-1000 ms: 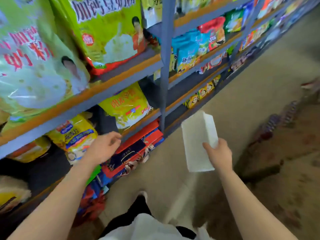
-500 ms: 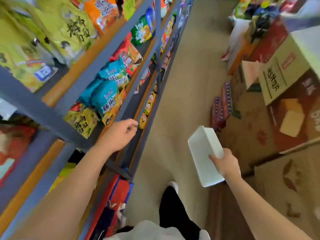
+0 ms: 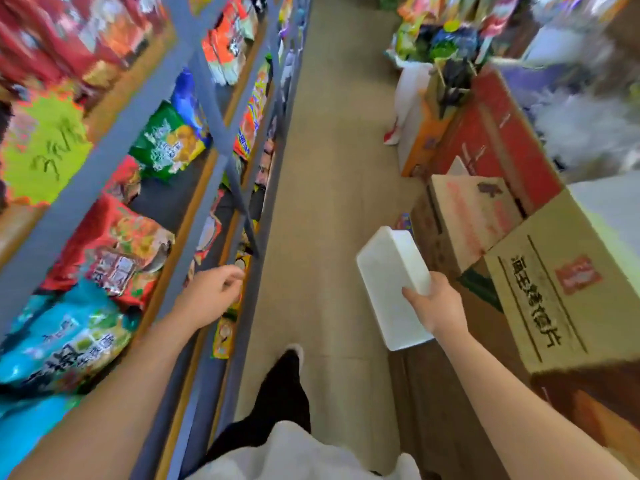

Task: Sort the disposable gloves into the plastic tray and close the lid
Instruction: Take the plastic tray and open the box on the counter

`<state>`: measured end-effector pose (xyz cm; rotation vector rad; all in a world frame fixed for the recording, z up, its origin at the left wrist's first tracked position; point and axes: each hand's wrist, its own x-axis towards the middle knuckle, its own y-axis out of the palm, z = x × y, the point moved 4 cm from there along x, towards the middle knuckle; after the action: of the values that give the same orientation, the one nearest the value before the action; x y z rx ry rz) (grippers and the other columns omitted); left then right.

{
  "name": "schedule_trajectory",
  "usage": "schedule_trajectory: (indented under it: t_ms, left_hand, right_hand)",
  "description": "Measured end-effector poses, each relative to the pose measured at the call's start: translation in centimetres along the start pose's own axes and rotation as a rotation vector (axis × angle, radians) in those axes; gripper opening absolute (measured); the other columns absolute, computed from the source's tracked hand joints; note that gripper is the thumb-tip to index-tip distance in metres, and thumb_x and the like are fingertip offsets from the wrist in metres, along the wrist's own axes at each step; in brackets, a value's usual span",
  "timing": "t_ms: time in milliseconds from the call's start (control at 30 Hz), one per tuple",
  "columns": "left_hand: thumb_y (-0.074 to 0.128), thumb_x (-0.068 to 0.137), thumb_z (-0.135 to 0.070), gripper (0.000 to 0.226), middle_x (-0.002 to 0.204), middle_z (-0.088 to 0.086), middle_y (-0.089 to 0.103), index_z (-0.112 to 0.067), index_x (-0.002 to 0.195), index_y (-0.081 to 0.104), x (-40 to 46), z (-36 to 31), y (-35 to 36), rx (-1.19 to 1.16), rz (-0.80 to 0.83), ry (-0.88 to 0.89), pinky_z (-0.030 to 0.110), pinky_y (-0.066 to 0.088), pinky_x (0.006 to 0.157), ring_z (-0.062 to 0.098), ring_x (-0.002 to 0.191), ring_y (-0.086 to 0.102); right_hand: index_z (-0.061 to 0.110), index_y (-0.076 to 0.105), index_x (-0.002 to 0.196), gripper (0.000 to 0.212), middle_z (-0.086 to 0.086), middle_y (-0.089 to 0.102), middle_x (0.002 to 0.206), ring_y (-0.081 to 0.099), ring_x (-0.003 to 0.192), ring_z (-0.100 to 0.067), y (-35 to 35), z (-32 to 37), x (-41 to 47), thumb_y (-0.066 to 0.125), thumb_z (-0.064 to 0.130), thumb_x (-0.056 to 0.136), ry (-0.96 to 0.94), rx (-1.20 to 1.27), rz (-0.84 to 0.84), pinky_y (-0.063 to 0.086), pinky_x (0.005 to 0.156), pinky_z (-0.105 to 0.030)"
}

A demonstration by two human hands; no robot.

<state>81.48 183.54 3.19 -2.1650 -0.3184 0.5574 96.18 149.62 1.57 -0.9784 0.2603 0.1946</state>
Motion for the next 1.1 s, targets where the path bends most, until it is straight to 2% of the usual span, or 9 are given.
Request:
schedule_trajectory:
  t_ms: [100,233,300,400,533,667,767,967,1100]
  left_hand:
    - [0.053,0.092,-0.014,0.024,0.097,0.005,0.068,-0.013,0.114,0.062,9.2,-2.0,-1.4,-0.001,0.022,0.048,0.027,0.042,0.074,0.022,0.091,0.061]
    - [0.051,0.092,-0.018,0.027,0.082,0.001,0.067,-0.020,0.118,0.058,21.2,-6.8,-3.7,0.070,0.090,0.131,0.035,0.047,0.074,0.022,0.077,0.062]
    - [0.050,0.092,-0.021,0.028,0.086,-0.001,0.068,-0.021,0.119,0.058,27.1,-10.0,-4.7,0.130,0.122,0.200,0.035,0.049,0.074,0.020,0.077,0.062]
    - [0.050,0.093,-0.021,0.029,0.090,-0.003,0.068,-0.019,0.122,0.056,35.8,-15.2,-5.2,0.162,0.123,0.302,0.032,0.047,0.074,0.017,0.080,0.060]
    - [0.049,0.094,-0.020,0.030,0.096,0.002,0.068,-0.018,0.123,0.055,46.6,-21.4,-4.5,0.164,0.138,0.361,0.033,0.047,0.077,0.021,0.086,0.062]
    - [0.049,0.094,-0.022,0.018,0.095,-0.001,0.066,-0.028,0.109,0.055,56.2,-26.4,-3.5,0.174,0.172,0.340,0.030,0.047,0.067,0.015,0.077,0.060]
    - [0.049,0.094,-0.022,0.024,0.096,0.002,0.066,-0.020,0.116,0.058,62.4,-30.2,-3.0,0.182,0.211,0.342,0.035,0.050,0.078,0.018,0.084,0.062]
    - [0.050,0.094,-0.018,0.026,0.100,0.002,0.066,-0.016,0.119,0.058,76.0,-37.4,-1.3,0.194,0.270,0.367,0.028,0.043,0.075,0.017,0.088,0.058]
    - [0.054,0.091,-0.012,0.022,0.092,0.004,0.067,-0.015,0.111,0.062,87.1,-43.2,0.1,0.150,0.292,0.457,0.028,0.045,0.075,0.025,0.087,0.062]
  right_hand:
    - [0.014,0.039,0.125,0.053,0.000,0.052,0.103,0.052,0.085,-0.018,-0.1,3.4,6.8,0.060,0.043,0.086,0.066,-0.021,-0.028,0.054,0.072,-0.040]
    - [0.014,0.037,0.125,0.053,0.002,0.048,0.096,0.053,0.080,-0.018,-2.0,6.1,15.2,0.058,0.044,0.087,0.166,-0.028,-0.050,0.052,0.064,-0.036]
    - [0.011,0.038,0.125,0.052,-0.004,0.052,0.100,0.053,0.081,-0.022,-3.5,6.4,19.4,0.058,0.042,0.088,0.217,-0.018,-0.062,0.049,0.065,-0.036]
    - [0.006,0.039,0.127,0.056,-0.013,0.055,0.115,0.054,0.095,-0.031,-5.2,5.9,26.2,0.059,0.040,0.087,0.281,0.023,-0.100,0.046,0.072,-0.037]
    - [0.009,0.041,0.124,0.055,-0.007,0.054,0.107,0.051,0.086,-0.025,-8.0,5.7,36.2,0.061,0.042,0.085,0.326,0.057,-0.125,0.046,0.066,-0.035]
    - [0.012,0.040,0.128,0.057,-0.004,0.054,0.103,0.057,0.086,-0.025,-11.7,7.3,45.5,0.060,0.043,0.084,0.368,0.110,-0.136,0.050,0.065,-0.035]
    - [0.013,0.042,0.127,0.054,-0.002,0.054,0.100,0.054,0.082,-0.023,-15.2,9.8,51.8,0.061,0.040,0.085,0.349,0.152,-0.180,0.045,0.058,-0.031]
    - [0.014,0.045,0.127,0.053,-0.006,0.059,0.111,0.056,0.098,-0.028,-21.1,13.7,65.1,0.065,0.036,0.082,0.271,0.246,-0.341,0.047,0.081,-0.038]
    - [0.015,0.043,0.131,0.059,-0.006,0.058,0.116,0.056,0.103,-0.028,-22.7,14.5,74.0,0.064,0.037,0.082,0.325,0.299,-0.413,0.047,0.084,-0.038]
